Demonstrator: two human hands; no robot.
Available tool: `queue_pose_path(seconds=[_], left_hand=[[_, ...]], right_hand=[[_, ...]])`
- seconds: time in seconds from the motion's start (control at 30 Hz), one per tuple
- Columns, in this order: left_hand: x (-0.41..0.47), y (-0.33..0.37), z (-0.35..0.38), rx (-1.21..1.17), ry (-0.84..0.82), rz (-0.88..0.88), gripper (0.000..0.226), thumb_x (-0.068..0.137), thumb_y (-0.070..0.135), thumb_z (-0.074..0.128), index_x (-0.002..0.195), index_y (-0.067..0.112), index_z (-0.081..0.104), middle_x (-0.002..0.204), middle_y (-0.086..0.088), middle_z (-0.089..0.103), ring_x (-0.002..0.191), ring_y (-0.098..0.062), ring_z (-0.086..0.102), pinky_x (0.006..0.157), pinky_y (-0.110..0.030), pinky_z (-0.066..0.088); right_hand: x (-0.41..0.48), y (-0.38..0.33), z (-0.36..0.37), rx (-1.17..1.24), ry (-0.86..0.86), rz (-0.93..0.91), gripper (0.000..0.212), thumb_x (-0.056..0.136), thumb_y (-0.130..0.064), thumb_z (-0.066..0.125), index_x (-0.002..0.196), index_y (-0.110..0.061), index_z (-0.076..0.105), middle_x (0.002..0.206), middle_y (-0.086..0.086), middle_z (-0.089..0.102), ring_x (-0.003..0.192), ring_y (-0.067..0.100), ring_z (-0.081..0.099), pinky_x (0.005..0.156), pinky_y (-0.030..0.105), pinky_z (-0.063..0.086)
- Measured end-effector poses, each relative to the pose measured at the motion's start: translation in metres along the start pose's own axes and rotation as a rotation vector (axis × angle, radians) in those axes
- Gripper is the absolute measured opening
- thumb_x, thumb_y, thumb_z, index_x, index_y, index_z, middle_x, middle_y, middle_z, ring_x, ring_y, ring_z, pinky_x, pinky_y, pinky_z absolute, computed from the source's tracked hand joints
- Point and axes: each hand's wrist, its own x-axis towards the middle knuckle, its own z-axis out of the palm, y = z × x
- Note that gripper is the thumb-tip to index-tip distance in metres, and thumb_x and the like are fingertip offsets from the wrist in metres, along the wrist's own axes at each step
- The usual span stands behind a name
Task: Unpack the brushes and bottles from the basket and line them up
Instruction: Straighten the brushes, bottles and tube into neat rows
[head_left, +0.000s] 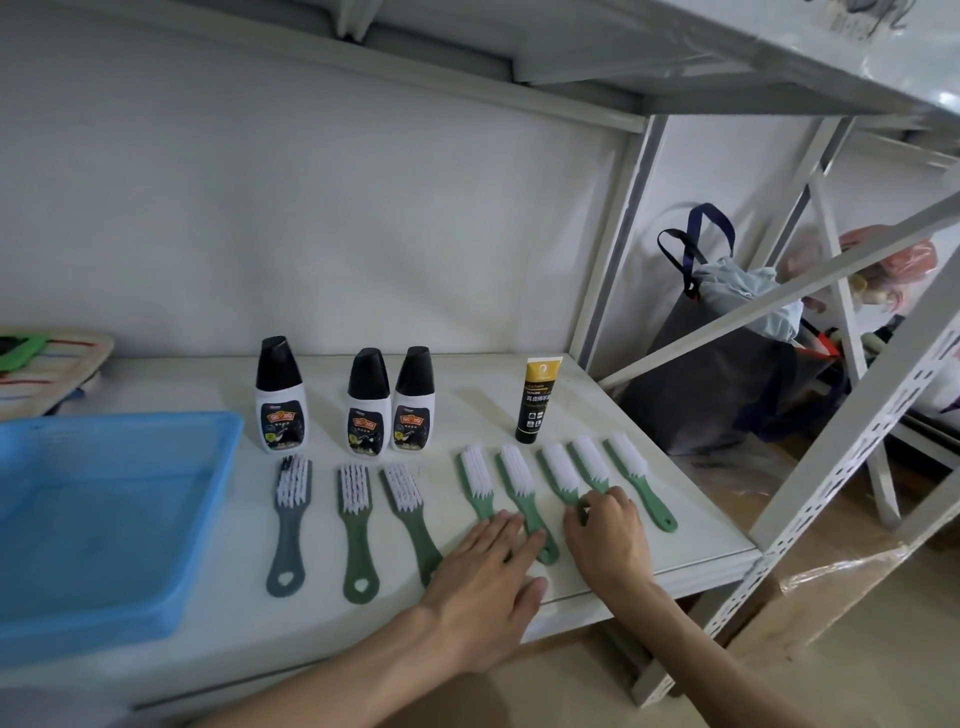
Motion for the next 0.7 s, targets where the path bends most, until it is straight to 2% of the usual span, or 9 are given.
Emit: queue_pose_path(seconds=[0.07,0.13,0.2,0.3,0.37,0.4,0.5,0.57,0.7], left_hand=[[-0.003,0.0,-0.004,0.005,-0.019,0.001,0.06,0.104,0.045,0.016,0.157,0.021,0.003,0.165,-0.006,-0.003,0.152,-0.018,-0.008,0.117,-0.028,-0.013],[-0.006,0.001,-0.009,0.002,-0.021,-0.006,0.059,0.104,0.043,0.016,0.157,0.021,0.003,0.165,-0.006,-0.003,0.152,-0.019,-0.007,0.116,-0.028,-0.013],[-0.01,0.005,-0.017,0.027,0.023,-0.059,0.06,0.102,0.04,0.017,0.157,0.016,0.007,0.165,-0.008,0.004,0.152,-0.02,0.001,0.117,-0.029,-0.01],[-0.025,0.004,-0.029,0.119,0.034,-0.288,0.064,0.096,0.033,0.036,0.152,0.006,0.021,0.159,-0.013,0.025,0.148,-0.024,0.021,0.12,-0.035,0.01],[-0.041,-0.008,-0.035,0.14,-0.017,-0.426,0.058,0.092,0.03,0.041,0.144,0.005,0.034,0.148,-0.013,0.04,0.138,-0.027,0.035,0.114,-0.036,0.025],[-0.05,-0.015,-0.038,0.15,-0.032,-0.479,0.056,0.092,0.029,0.041,0.142,0.005,0.035,0.145,-0.013,0.042,0.135,-0.027,0.038,0.113,-0.035,0.029],[-0.067,-0.038,-0.041,0.179,-0.052,-0.578,0.062,0.094,0.024,0.037,0.149,-0.002,0.023,0.155,-0.019,0.029,0.144,-0.03,0.028,0.117,-0.036,0.023],[-0.072,-0.05,-0.041,0.177,-0.064,-0.572,0.065,0.097,0.02,0.036,0.152,-0.003,0.012,0.16,-0.019,0.019,0.148,-0.029,0.02,0.121,-0.035,0.017],[-0.076,-0.067,-0.036,0.159,-0.09,-0.499,0.063,0.096,0.01,0.036,0.153,-0.003,0.012,0.162,-0.019,0.017,0.15,-0.027,0.017,0.122,-0.034,0.013]], right_hand=[[-0.004,-0.007,-0.005,-0.044,0.002,-0.003,0.024,0.095,-0.024,0.049,0.101,-0.006,0.064,0.111,0.009,0.055,0.103,0.027,0.053,0.087,0.037,0.047],[-0.012,-0.019,-0.009,-0.067,0.075,-0.063,0.029,0.096,-0.025,0.047,0.115,-0.008,0.06,0.117,0.008,0.054,0.108,0.026,0.05,0.09,0.036,0.046],[-0.028,-0.04,-0.013,0.029,0.113,-0.184,0.026,0.097,-0.023,0.047,0.116,-0.012,0.061,0.114,0.004,0.054,0.104,0.021,0.051,0.084,0.031,0.046],[-0.049,-0.079,-0.009,0.183,-0.028,-0.278,0.019,0.094,-0.017,0.048,0.104,-0.012,0.064,0.105,0.002,0.059,0.083,0.014,0.05,0.069,0.02,0.039],[-0.057,-0.099,0.001,0.193,-0.119,-0.289,0.023,0.095,-0.018,0.047,0.109,-0.01,0.063,0.111,0.005,0.062,0.086,0.017,0.054,0.067,0.016,0.04],[-0.06,-0.107,0.006,0.179,-0.168,-0.288,0.026,0.095,-0.02,0.047,0.114,-0.009,0.061,0.116,0.007,0.06,0.094,0.02,0.058,0.072,0.019,0.044],[-0.072,-0.126,0.022,0.04,-0.287,-0.297,0.031,0.096,-0.03,0.047,0.116,-0.007,0.055,0.122,0.011,0.051,0.112,0.03,0.054,0.089,0.036,0.045],[-0.076,-0.133,0.027,-0.025,-0.276,-0.291,0.028,0.096,-0.027,0.044,0.113,-0.007,0.055,0.12,0.011,0.049,0.114,0.031,0.052,0.088,0.039,0.046],[-0.073,-0.134,0.031,-0.046,-0.216,-0.212,0.025,0.094,-0.019,0.044,0.111,-0.007,0.058,0.12,0.012,0.053,0.111,0.032,0.056,0.084,0.038,0.047]])
